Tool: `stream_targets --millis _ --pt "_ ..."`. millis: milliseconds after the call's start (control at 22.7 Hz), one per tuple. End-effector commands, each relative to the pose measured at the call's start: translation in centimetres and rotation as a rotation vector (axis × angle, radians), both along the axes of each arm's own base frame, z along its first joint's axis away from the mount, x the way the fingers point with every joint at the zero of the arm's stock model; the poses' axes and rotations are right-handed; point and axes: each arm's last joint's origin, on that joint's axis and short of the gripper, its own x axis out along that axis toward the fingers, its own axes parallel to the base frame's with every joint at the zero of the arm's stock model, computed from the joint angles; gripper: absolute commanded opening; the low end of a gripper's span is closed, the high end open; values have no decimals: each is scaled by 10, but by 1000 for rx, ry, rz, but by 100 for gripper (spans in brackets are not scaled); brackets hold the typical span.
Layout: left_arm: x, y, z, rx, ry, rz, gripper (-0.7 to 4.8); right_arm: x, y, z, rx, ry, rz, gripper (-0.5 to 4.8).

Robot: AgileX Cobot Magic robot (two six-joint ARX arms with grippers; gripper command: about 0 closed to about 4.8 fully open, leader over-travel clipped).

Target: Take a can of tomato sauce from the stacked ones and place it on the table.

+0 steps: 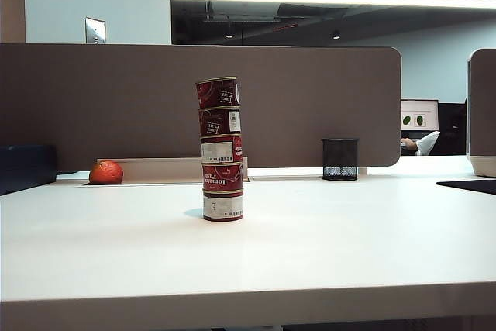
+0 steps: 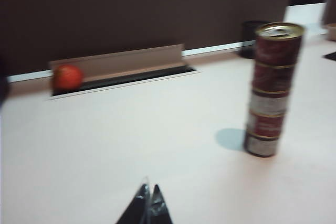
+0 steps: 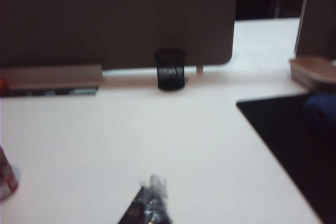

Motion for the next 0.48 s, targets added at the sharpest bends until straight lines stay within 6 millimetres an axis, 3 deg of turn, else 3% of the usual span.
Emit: stream_targets --millis 44,220,484 --pt "-2 -3 3 -2 -22 -127 -6 -6 0 26 0 -11 6 -1" --pt "-3 -6 4 0 -29 -213 -6 0 3 76 5 56 108 0" --pt "-3 -6 4 -2 -31 -214 -6 26 10 160 74 138 402 21"
